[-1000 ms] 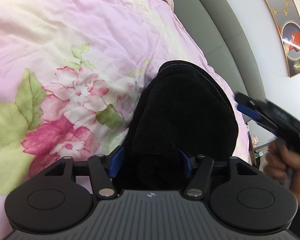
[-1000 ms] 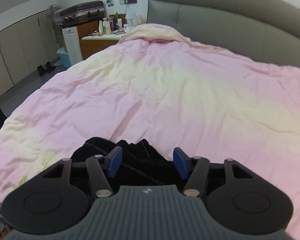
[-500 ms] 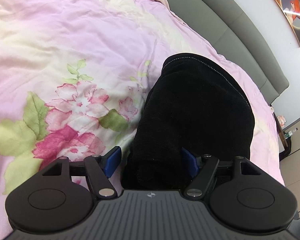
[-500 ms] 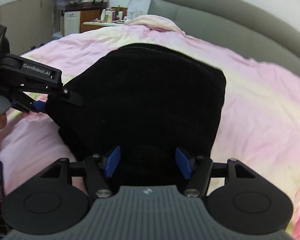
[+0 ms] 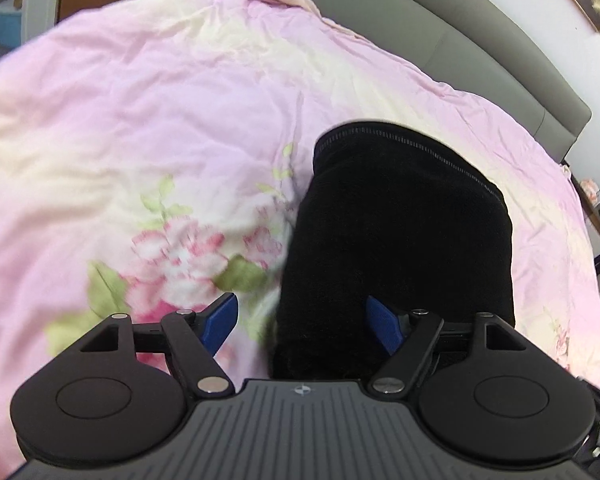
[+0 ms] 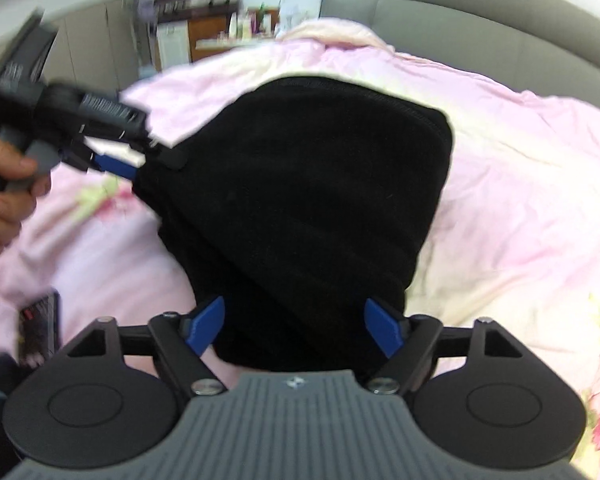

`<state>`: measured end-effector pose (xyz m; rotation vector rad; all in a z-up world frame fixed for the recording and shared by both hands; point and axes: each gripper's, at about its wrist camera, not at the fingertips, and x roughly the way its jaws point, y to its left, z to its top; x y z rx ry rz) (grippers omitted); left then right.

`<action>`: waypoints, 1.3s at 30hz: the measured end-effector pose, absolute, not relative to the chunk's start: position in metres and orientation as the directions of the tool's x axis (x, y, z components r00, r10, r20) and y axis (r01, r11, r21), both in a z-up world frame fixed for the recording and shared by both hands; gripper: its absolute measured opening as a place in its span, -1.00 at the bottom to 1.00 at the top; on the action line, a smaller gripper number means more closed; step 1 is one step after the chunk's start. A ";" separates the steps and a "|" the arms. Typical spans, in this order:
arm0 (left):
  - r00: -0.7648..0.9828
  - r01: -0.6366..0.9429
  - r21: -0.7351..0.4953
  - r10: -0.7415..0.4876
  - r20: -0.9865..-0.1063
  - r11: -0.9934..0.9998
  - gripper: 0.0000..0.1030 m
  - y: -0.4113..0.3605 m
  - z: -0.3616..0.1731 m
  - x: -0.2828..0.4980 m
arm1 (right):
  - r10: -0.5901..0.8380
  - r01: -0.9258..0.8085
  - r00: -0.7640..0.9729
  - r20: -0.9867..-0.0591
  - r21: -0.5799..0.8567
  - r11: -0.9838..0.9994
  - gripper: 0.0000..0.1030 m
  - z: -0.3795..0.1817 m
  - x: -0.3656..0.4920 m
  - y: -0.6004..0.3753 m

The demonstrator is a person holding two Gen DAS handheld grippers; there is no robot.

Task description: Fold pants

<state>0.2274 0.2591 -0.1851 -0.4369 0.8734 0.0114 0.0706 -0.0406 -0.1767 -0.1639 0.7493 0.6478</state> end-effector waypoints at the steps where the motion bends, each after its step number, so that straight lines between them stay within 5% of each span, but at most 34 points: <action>1: 0.650 -0.184 -0.353 -0.156 -0.744 0.917 0.70 0.263 -0.180 0.227 | 0.495 -0.582 0.557 -0.667 0.112 0.806 0.52 -0.174 0.075 -0.049; 6: 0.621 -0.171 -0.367 -0.189 -0.761 0.914 0.78 0.282 -0.167 0.231 | 0.502 -0.426 0.590 -0.632 0.285 0.859 0.69 -0.172 0.105 -0.089; 17: 0.563 -0.115 -0.366 -0.243 -0.790 0.924 0.78 0.270 -0.189 0.260 | 0.554 -0.263 0.541 -0.633 0.499 0.826 0.70 -0.205 0.150 -0.112; 20: 0.529 -0.089 -0.426 -0.320 -0.786 0.900 0.79 0.268 -0.203 0.277 | 0.613 -0.274 0.501 -0.611 0.560 0.782 0.71 -0.217 0.168 -0.110; 22: 0.502 -0.102 -0.477 -0.369 -0.782 0.873 1.00 0.270 -0.215 0.288 | 0.655 -0.299 0.471 -0.591 0.592 0.749 0.80 -0.228 0.183 -0.105; 39: 0.404 -0.093 -0.739 -0.653 -0.640 0.667 1.00 0.295 -0.274 0.335 | 0.869 -0.197 0.278 -0.410 0.861 0.470 0.91 -0.278 0.237 -0.099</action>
